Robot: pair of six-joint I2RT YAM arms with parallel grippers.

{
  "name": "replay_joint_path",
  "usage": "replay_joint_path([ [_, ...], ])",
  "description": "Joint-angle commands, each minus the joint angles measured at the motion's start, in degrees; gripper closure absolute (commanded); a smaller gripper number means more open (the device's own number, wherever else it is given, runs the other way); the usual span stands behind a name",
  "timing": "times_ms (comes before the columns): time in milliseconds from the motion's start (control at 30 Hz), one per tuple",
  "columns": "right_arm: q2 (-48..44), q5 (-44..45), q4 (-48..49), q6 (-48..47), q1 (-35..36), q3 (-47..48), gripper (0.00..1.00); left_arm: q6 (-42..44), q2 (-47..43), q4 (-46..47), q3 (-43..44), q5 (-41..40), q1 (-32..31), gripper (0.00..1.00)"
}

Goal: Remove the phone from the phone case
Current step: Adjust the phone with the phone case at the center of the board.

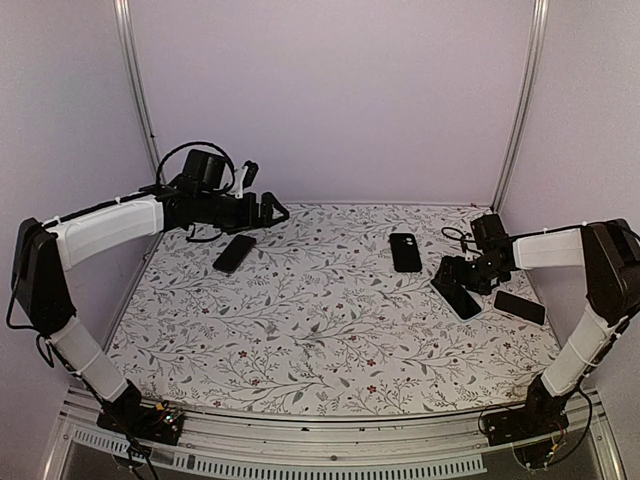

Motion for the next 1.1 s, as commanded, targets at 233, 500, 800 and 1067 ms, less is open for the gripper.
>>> replay_joint_path([
  [233,-1.3,8.2,-3.9,0.2,0.3,-0.9,0.01,0.1,1.0,1.2,0.9,0.2,-0.7,0.01],
  [500,-0.8,4.6,-5.0,-1.2,0.2,0.1,0.01,0.6,1.1,1.2,0.9,0.2,-0.7,0.01],
  [800,0.8,-1.1,-5.1,0.1,4.5,-1.0,0.01,0.5,1.5,1.8,0.8,0.5,-0.7,0.01],
  [1067,1.0,2.9,-6.1,4.5,12.4,0.9,0.01,-0.1,1.7,2.2,0.3,1.1,-0.7,0.01],
])
